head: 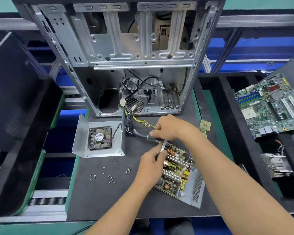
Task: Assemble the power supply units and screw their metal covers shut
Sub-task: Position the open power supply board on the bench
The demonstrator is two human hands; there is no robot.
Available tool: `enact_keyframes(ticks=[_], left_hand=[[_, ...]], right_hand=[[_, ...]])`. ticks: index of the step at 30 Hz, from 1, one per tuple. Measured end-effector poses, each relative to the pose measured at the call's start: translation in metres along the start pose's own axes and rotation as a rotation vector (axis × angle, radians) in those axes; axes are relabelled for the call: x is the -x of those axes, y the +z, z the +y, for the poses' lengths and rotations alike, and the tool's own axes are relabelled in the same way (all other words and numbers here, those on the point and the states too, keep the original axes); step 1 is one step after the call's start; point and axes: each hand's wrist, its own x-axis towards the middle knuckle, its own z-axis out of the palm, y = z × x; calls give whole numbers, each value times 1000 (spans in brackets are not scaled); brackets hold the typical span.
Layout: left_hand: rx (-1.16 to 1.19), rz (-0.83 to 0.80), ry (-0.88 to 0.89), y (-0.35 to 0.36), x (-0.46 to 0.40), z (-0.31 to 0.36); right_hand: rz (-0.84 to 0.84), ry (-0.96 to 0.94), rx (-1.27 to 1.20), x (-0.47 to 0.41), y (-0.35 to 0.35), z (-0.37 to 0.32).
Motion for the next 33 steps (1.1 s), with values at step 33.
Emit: enact_keyframes(ticks=[33], left_hand=[[80,376,-21,-99,57,-73]], right_hand=[[705,267,-411,92,59,77]])
